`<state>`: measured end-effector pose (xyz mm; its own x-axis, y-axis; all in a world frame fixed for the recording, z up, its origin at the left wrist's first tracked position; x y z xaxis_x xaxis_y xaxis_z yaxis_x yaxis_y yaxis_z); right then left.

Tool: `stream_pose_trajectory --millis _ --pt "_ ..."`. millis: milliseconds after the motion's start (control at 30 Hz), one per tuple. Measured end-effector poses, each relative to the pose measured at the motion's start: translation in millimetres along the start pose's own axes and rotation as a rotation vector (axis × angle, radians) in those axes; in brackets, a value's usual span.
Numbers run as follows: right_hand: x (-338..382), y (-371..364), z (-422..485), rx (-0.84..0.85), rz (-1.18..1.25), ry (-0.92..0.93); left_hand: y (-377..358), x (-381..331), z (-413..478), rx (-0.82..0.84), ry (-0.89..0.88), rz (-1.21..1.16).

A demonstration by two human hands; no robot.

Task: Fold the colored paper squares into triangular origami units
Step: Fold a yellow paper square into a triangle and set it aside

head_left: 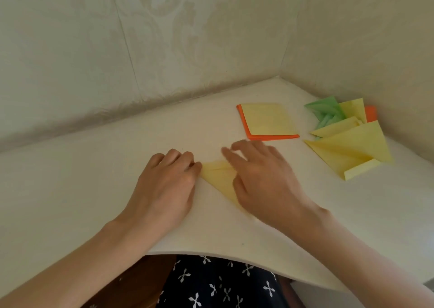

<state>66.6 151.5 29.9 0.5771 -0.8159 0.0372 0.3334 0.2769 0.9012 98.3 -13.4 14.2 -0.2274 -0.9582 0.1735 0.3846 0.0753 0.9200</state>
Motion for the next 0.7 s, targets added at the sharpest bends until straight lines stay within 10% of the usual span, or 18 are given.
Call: stream_pose_trajectory --millis 700 --pt "-6 -13 3 0.244 0.233 0.033 -1 24 -12 -0.034 0.166 -0.107"
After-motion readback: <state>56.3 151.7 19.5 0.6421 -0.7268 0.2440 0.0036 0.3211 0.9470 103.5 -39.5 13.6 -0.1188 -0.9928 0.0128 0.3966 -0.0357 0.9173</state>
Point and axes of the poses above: each hand's wrist, its own z-axis towards the middle knuckle, its own y-axis out of the back of the hand, x = y × z, the point moved 2 cm from there along z, towards the middle knuckle, and after that the axes turned 5 degrees about z, right-handed, at the moved point
